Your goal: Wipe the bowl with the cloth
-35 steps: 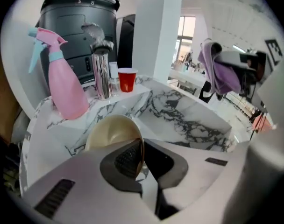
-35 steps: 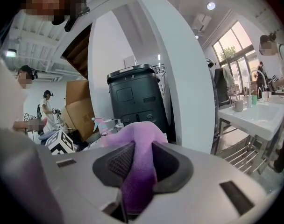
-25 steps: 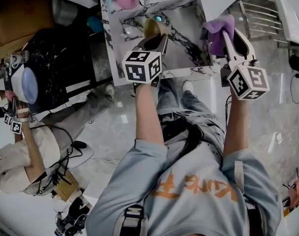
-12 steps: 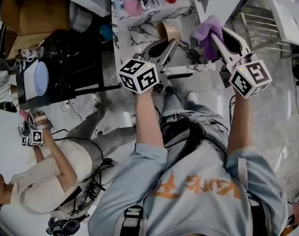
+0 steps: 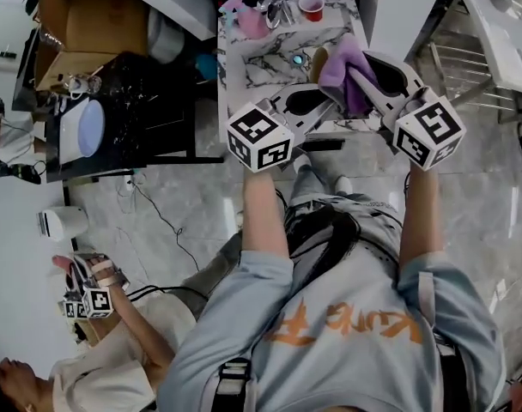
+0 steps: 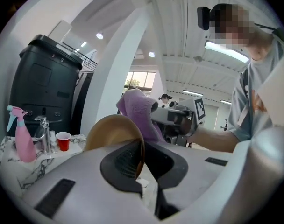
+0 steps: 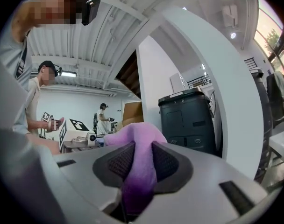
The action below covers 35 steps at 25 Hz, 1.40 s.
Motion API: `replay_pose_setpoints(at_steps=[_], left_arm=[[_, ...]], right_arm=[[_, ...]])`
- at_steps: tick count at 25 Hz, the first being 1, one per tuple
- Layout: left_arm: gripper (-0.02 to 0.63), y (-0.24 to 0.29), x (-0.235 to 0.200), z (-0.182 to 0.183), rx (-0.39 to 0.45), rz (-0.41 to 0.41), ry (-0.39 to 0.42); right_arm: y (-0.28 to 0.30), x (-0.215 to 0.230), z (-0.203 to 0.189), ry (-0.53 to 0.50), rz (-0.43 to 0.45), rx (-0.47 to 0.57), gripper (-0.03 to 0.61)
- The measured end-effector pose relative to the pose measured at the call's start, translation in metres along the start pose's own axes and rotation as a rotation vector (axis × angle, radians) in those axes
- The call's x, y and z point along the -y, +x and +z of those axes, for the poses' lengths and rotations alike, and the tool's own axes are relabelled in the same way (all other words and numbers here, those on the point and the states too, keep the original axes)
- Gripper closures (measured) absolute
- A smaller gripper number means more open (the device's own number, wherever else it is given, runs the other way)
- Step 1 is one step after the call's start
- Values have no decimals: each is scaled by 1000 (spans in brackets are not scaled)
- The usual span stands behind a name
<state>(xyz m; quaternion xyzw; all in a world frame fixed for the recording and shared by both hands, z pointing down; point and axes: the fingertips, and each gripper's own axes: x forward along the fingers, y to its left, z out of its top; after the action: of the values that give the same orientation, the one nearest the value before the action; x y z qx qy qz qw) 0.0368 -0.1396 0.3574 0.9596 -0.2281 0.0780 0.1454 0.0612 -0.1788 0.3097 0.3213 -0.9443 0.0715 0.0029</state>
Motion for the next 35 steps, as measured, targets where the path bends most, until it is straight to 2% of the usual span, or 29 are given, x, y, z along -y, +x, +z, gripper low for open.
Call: replay_pose_setpoints(at_steps=[6,14,19,24,35], left_arm=[[580,-2,22,-2,-14,-73,42],[580,-4,58,-4,-12,-226,70],[580,-5,72,0,17,-297,68],[579,-8,77,4,56,-342,44],[578,-13,79,18,147,-378,9]], right_arm=[[0,-3,2,-3,-11,20,460],[-9,4,7,8,-67,46,460],[-14,10,9,26,-96,63,460],[-15,14,9,43,-105,73,460],[-19,34,6,127,-166,109,460]])
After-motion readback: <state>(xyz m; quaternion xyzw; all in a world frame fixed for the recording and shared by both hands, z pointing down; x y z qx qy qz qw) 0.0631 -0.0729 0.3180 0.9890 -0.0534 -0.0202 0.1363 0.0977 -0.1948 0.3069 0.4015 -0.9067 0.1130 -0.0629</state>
